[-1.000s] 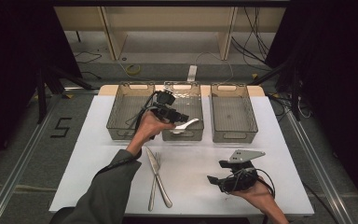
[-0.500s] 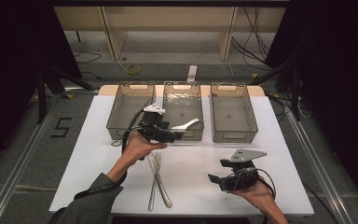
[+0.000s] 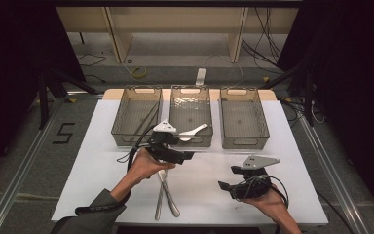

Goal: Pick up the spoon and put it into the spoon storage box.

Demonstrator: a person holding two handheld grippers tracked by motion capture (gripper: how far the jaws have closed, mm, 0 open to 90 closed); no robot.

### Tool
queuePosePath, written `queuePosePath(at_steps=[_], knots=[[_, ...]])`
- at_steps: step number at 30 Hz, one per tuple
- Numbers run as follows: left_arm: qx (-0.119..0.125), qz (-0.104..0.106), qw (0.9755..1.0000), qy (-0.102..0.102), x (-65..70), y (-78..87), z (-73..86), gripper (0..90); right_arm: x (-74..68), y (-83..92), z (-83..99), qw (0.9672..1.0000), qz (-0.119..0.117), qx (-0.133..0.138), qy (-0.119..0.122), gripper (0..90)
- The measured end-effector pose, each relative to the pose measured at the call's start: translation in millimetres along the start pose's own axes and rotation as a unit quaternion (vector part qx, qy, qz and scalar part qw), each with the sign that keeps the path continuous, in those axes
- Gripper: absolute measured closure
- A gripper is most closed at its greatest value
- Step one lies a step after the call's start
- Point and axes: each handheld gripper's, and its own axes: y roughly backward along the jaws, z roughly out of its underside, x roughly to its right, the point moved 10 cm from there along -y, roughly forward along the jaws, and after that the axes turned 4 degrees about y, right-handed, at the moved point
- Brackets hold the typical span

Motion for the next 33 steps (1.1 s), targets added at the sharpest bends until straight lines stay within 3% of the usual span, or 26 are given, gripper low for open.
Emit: queuePosePath(at_steps=[4, 11, 19, 28, 33], knots=[[-0.002, -0.006, 0.9997, -0.026, 6.5, 0.7, 3.9, 18.1, 1.2, 0.7, -0.4, 1.0, 0.001, 0.003, -0.001, 26.6], [-0.007, 0.004, 0.9991, -0.042, 18.0, 7.0, 11.1, 17.8, 4.0, 2.5, -1.3, 0.9999, 0.006, 0.009, -0.005, 26.4], [-0.037, 0.008, 0.9981, -0.049, 27.0, 6.9, 32.8, 18.2, 4.8, 2.4, -0.5, 1.0, 0.007, 0.006, -0.003, 26.5], [-0.08, 0.014, 0.9951, -0.057, 34.5, 4.5, 58.7, 18.7, 5.7, 2.6, -0.2, 0.9999, 0.005, 0.008, -0.004, 26.4], [-0.091, 0.011, 0.994, -0.06, 34.3, 4.5, 65.6, 18.9, 5.1, 1.9, -0.1, 1.0, 0.004, 0.006, -0.003, 26.4]])
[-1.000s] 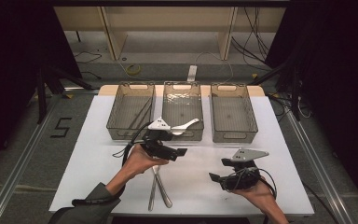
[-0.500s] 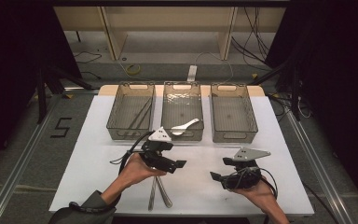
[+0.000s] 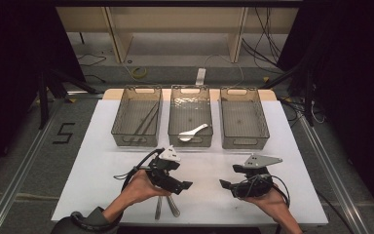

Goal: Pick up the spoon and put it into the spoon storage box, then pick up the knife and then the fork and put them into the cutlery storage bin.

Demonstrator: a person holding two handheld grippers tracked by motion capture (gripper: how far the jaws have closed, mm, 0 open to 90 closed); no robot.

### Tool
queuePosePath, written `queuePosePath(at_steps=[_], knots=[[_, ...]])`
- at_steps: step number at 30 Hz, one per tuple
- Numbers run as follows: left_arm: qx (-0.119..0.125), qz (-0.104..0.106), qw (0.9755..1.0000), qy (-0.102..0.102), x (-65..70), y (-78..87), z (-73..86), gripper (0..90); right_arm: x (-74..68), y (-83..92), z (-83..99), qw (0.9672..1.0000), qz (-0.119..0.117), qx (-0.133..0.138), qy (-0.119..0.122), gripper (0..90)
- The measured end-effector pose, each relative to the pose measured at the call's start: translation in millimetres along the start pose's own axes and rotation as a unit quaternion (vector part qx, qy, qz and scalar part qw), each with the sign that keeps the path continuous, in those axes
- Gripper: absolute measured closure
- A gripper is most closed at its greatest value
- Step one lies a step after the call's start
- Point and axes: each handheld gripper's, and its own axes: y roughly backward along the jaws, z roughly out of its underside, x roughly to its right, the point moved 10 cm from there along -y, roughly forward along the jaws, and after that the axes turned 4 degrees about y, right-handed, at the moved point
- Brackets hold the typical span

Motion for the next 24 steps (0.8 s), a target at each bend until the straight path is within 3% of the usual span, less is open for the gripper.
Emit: queuePosePath(at_steps=[13, 24], knots=[[-0.035, -0.002, 0.9994, -0.006, 2.8, -3.6, 17.4, 21.1, -0.2, -0.2, 1.1, 1.0, 0.001, -0.003, -0.001, 26.5], [-0.084, -0.014, 0.9962, -0.018, 0.1, -8.2, 34.1, 22.7, -0.5, -0.8, 1.4, 1.0, 0.0, -0.004, 0.002, 26.5]])
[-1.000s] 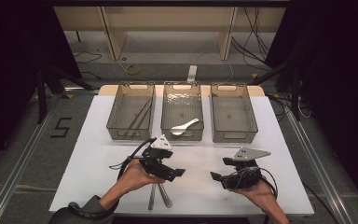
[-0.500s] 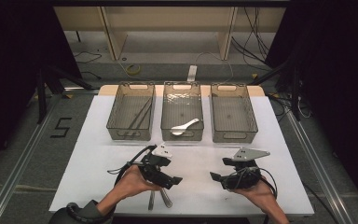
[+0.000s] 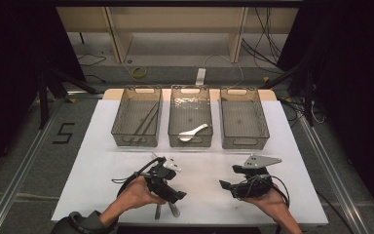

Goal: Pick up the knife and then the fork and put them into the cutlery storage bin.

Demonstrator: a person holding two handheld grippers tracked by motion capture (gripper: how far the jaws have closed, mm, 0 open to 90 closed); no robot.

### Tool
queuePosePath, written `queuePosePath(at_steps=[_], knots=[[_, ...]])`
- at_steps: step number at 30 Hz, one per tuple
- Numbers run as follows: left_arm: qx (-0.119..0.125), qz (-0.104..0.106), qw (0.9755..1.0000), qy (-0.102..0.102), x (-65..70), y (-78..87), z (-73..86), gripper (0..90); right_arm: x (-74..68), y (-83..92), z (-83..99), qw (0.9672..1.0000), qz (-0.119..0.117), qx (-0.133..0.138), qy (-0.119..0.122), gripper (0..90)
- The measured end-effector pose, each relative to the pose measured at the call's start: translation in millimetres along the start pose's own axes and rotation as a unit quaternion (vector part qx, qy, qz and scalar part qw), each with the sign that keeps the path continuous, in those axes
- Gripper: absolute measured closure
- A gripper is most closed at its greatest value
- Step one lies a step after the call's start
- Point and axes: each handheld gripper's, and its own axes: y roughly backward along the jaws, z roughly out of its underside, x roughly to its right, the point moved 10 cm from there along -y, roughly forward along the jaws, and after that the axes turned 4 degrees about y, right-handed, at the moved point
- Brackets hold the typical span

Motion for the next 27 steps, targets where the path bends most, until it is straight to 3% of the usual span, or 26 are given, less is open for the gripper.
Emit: queuePosePath(at_steps=[3, 10, 13, 16, 17, 19, 22, 27], knots=[[-0.012, -0.001, 0.9999, 0.002, 0.1, -1.3, 3.0, 20.9, 0.3, -0.1, -0.1, 1.0, 0.0, 0.0, 0.0, 26.5], [-0.03, -0.013, 0.9993, -0.016, -0.5, -2.9, 8.1, 17.6, 0.2, -0.8, 0.4, 1.0, 0.001, -0.003, 0.001, 26.4], [-0.034, -0.01, 0.999, -0.027, 2.0, -2.7, 10.1, 26.0, -0.2, -1.0, 0.2, 1.0, 0.002, -0.004, 0.002, 26.5], [-0.036, -0.007, 0.9989, -0.028, 3.1, -2.5, 11.4, 39.7, -0.5, -1.7, 0.2, 1.0, 0.003, -0.005, 0.004, 26.5], [-0.039, -0.005, 0.9988, -0.028, 3.1, -2.6, 12.4, 48.9, -0.6, -1.8, 0.3, 1.0, 0.003, -0.006, 0.004, 26.5], [-0.046, -0.001, 0.9986, -0.027, 3.2, -3.6, 14.5, 52.8, -0.2, -1.8, 0.4, 1.0, 0.004, -0.006, 0.004, 26.5], [-0.061, 0.009, 0.9976, -0.03, 5.6, -5.6, 18.7, 68.2, 0.2, -1.3, 0.7, 1.0, 0.003, -0.006, 0.003, 26.5], [-0.086, 0.011, 0.9957, -0.034, 6.4, -11.5, 26.1, 77.4, -0.2, -1.2, 0.9, 1.0, 0.003, -0.006, 0.003, 26.5]])
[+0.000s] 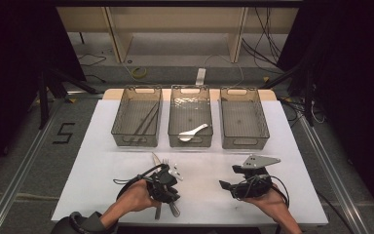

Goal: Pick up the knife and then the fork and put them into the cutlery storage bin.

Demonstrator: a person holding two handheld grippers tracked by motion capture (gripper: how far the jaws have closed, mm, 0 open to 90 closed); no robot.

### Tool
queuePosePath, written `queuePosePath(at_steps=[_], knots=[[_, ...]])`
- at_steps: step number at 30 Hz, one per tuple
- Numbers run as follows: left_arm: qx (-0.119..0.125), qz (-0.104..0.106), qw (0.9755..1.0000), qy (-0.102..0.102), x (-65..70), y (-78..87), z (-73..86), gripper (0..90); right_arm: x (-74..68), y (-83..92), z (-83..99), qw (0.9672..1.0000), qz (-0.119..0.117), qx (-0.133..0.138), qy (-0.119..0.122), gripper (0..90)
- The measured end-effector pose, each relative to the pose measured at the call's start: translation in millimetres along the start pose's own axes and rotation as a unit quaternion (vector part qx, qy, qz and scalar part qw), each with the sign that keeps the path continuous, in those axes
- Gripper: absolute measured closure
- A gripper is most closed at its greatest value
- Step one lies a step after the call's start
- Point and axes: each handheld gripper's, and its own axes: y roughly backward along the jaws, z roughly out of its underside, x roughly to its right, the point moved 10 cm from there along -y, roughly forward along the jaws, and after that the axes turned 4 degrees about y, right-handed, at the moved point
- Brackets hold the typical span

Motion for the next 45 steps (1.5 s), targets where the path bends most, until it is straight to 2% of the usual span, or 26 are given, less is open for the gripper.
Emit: queuePosePath(at_steps=[4, 10, 19, 25, 29, 31, 38, 42, 43, 45], knots=[[-0.003, 0.004, 1.0, -0.002, 1.2, -1.1, 0.6, 84.5, -0.6, -1.1, 0.5, 1.0, 0.0, -0.003, 0.003, 26.5], [-0.014, 0.009, 0.9999, 0.003, -1.0, -2.2, 4.2, 88.2, -0.9, -1.3, 0.9, 1.0, 0.0, -0.004, 0.004, 26.5], [-0.053, 0.026, 0.9982, 0.007, -3.9, 4.3, 18.5, 88.8, -0.8, -0.9, 0.8, 1.0, 0.0, -0.003, 0.005, 26.5], [-0.072, 0.036, 0.9966, 0.018, -7.4, 7.9, 26.4, 88.9, -1.1, -1.1, 1.3, 1.0, -0.001, -0.005, 0.005, 26.5], [-0.082, 0.038, 0.9958, 0.016, -8.8, 9.9, 30.7, 88.9, -1.2, -1.1, 1.4, 1.0, -0.001, -0.005, 0.005, 26.5], [-0.091, 0.035, 0.9952, 0.011, -9.0, 10.7, 32.9, 89.0, -1.3, -1.1, 1.4, 1.0, -0.001, -0.005, 0.005, 26.5], [-0.109, 0.05, 0.9926, 0.022, -14.2, 15.3, 42.8, 89.0, -0.9, -0.6, 1.8, 1.0, 0.0, -0.006, 0.004, 26.5], [-0.131, 0.056, 0.9896, 0.019, -18.3, 19.4, 50.6, 89.0, -1.4, -0.3, 1.9, 1.0, -0.001, -0.005, 0.004, 26.5], [-0.131, 0.058, 0.9894, 0.025, -18.8, 19.9, 51.8, 89.0, -0.8, -0.2, 2.2, 1.0, 0.0, -0.006, 0.004, 26.5], [-0.145, 0.059, 0.9873, 0.024, -23.8, 23.0, 57.0, 89.0, -0.6, -0.1, 2.3, 1.0, 0.0, -0.006, 0.004, 26.5]])
